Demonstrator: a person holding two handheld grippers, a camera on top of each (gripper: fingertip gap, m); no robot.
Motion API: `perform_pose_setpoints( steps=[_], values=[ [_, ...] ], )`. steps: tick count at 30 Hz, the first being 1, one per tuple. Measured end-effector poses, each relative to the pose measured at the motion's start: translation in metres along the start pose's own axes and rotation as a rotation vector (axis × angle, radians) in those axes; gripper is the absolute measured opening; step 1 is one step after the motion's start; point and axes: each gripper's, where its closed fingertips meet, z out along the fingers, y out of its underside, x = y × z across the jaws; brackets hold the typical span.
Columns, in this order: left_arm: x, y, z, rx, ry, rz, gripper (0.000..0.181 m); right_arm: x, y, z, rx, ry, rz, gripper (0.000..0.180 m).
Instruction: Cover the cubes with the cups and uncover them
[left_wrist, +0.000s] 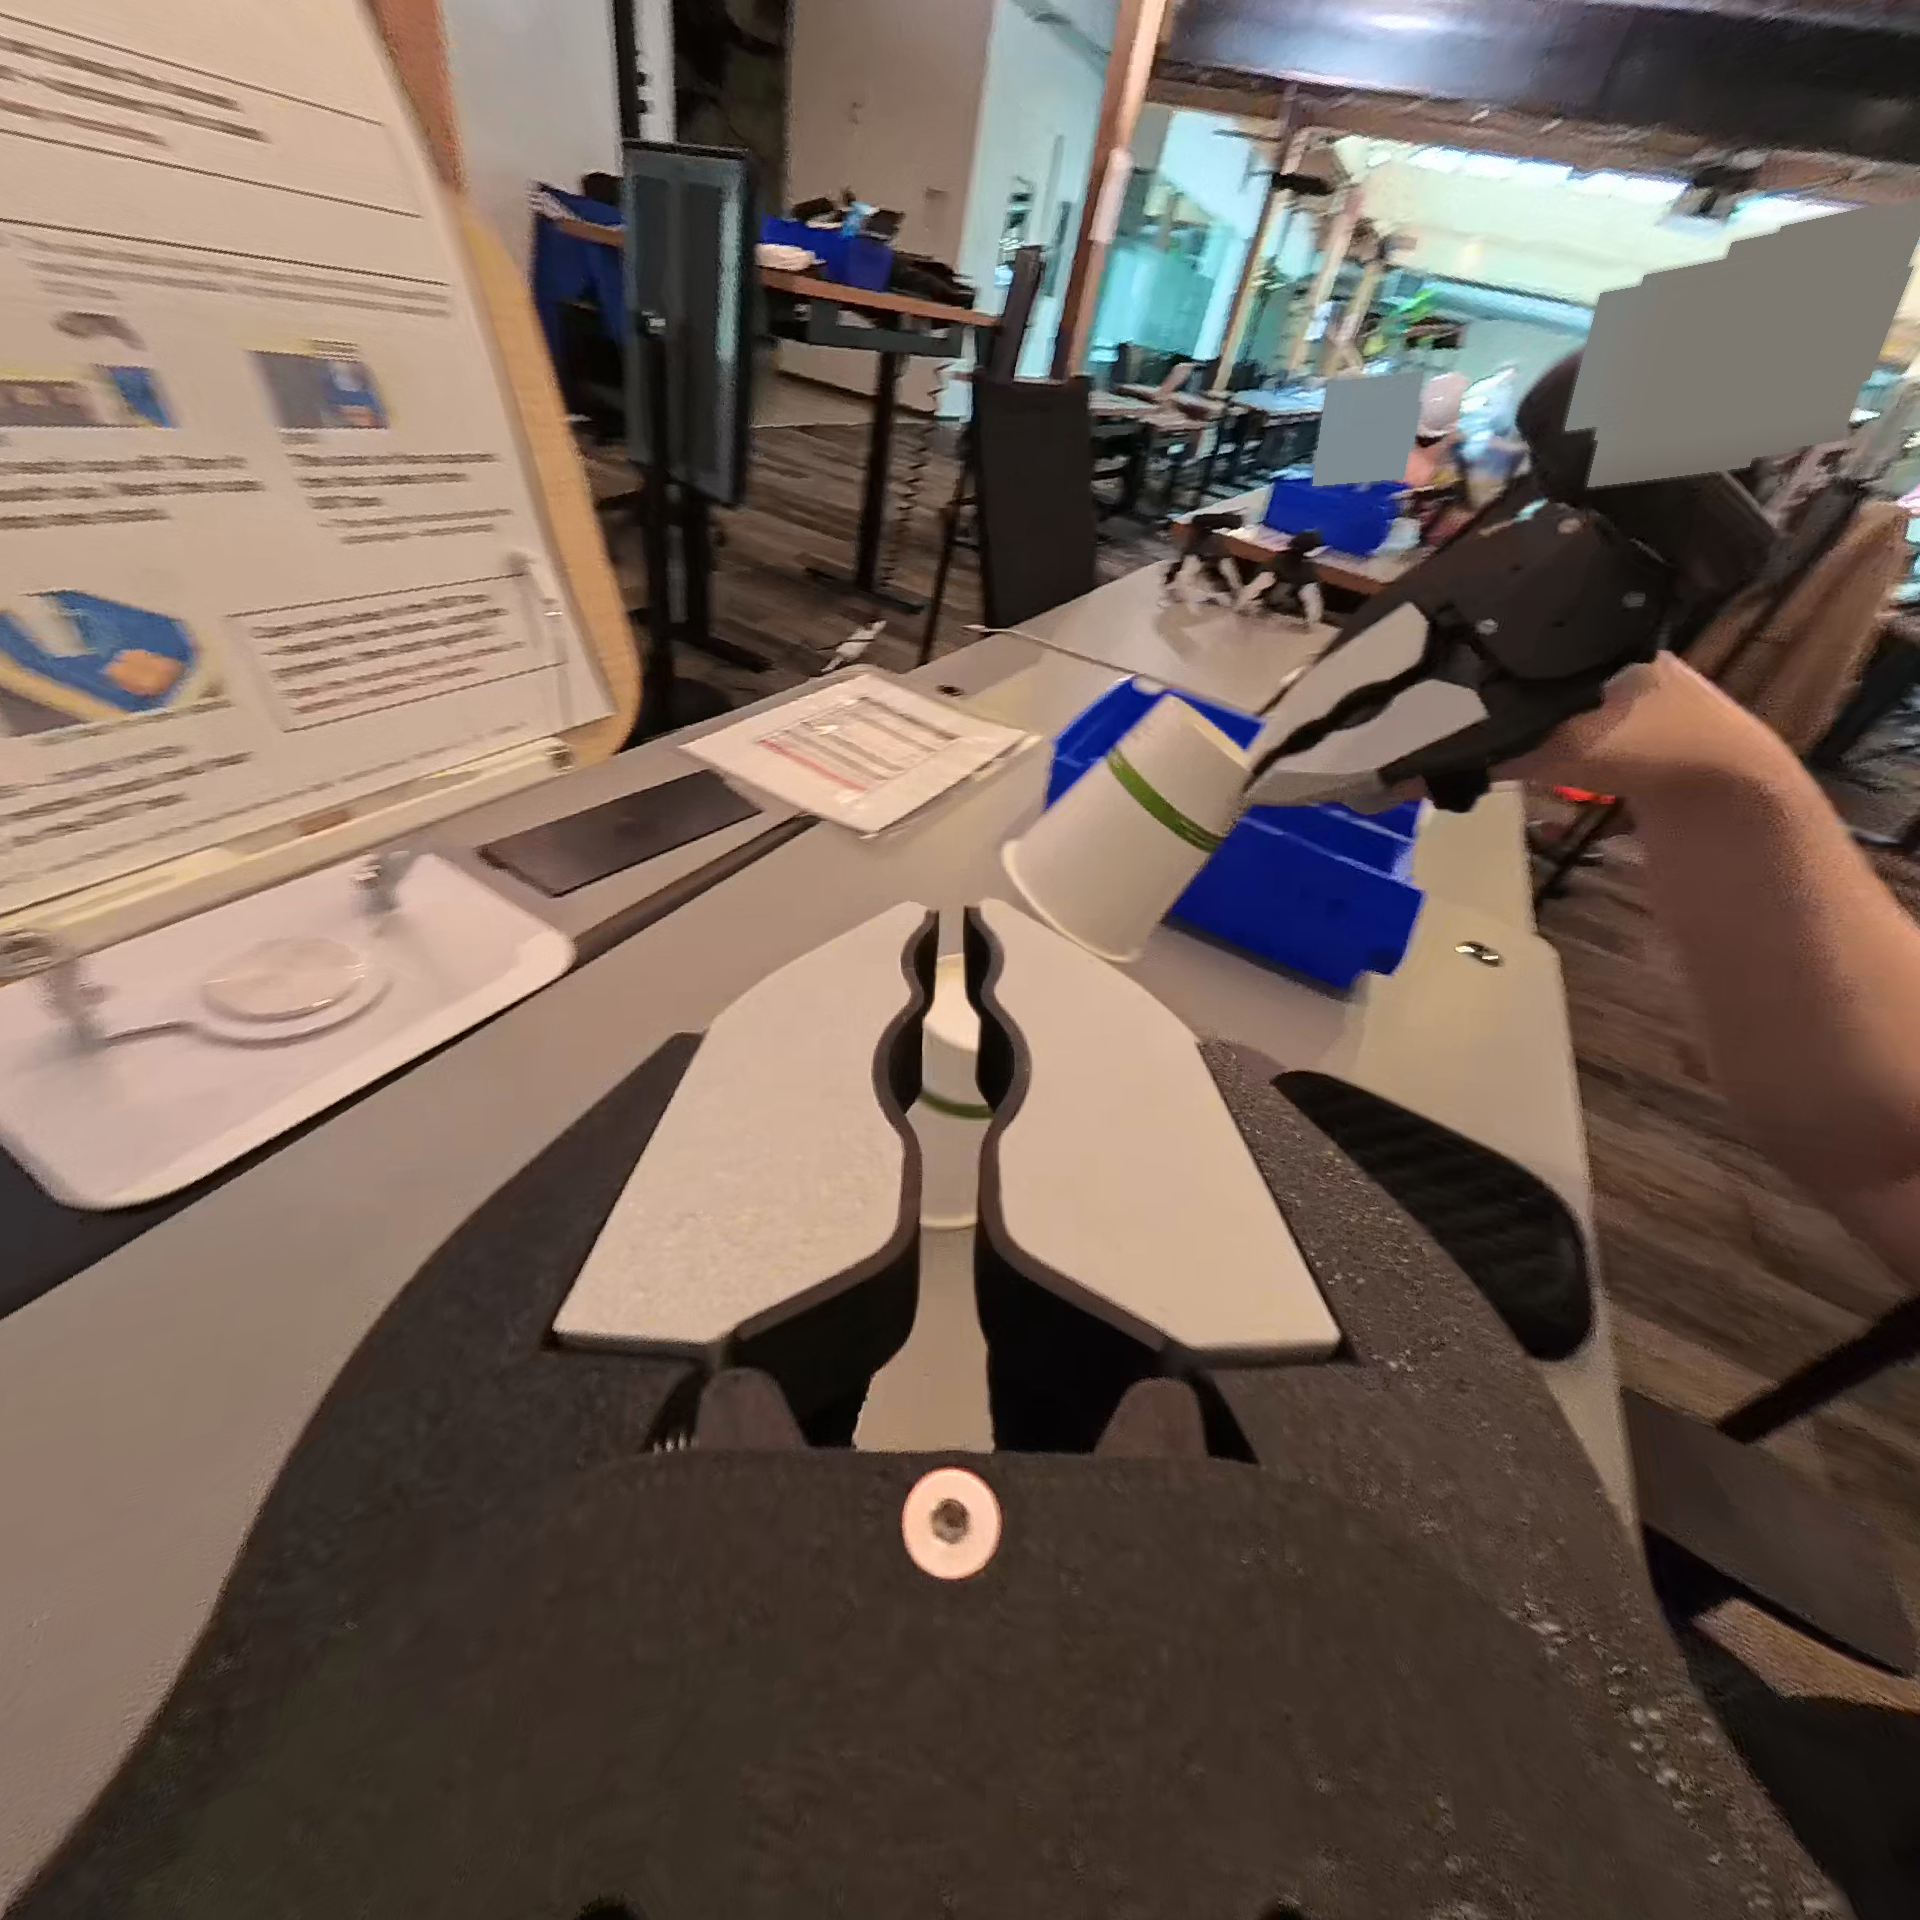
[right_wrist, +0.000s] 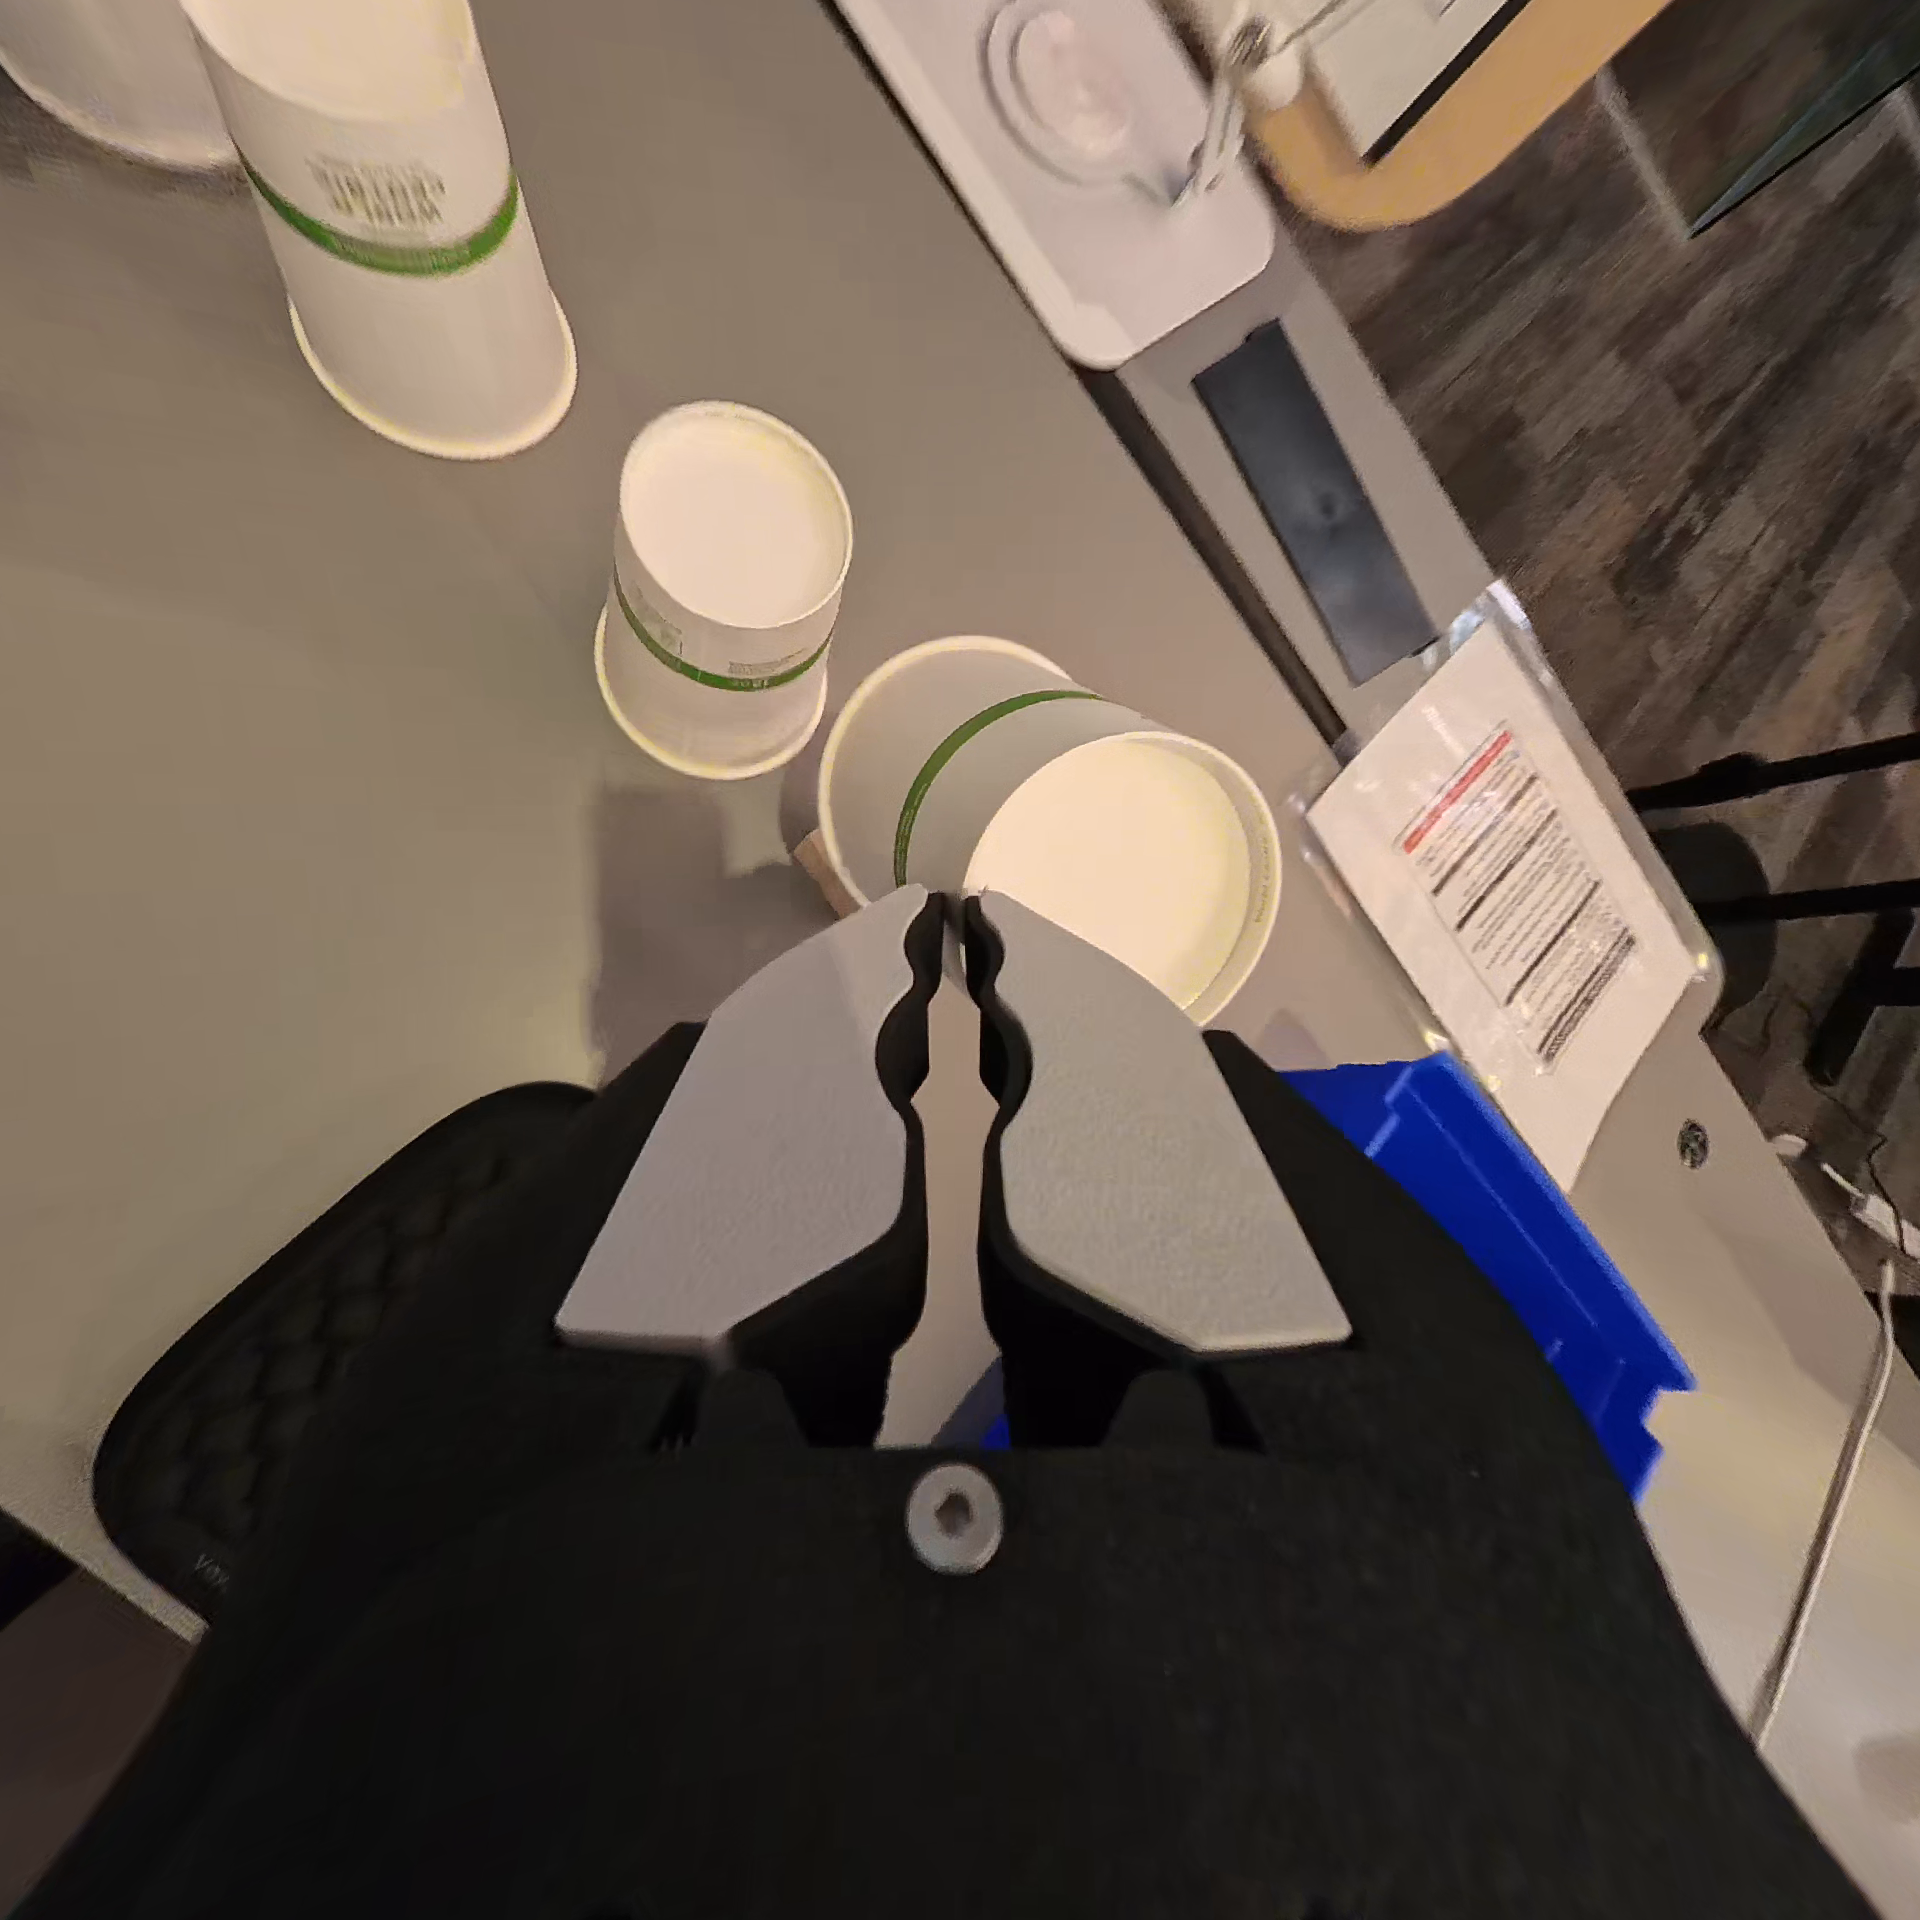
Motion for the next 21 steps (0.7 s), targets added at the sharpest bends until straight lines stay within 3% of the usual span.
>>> perform_pose_setpoints(
  steps=[5,11,17,21],
  values=[
    [0.056,0.003,0.035,0.064,0.217,-0.038,0.015,0.005,-0.029,-0.062,0.231,0.026,0.020,0.004],
    [0.086,0.006,0.069,0.105,0.254,0.030,0.030,-0.009,-0.061,-0.129,0.566,-0.021,0.017,0.003],
    [0.117,-0.017,0.077,0.230,0.347,0.015,0.031,-0.020,-0.068,-0.143,0.707,-0.053,0.020,0.003],
    [0.129,-0.017,0.086,0.207,0.344,0.090,0.030,-0.026,-0.068,-0.143,0.744,-0.087,0.031,0.003]
  ],
)
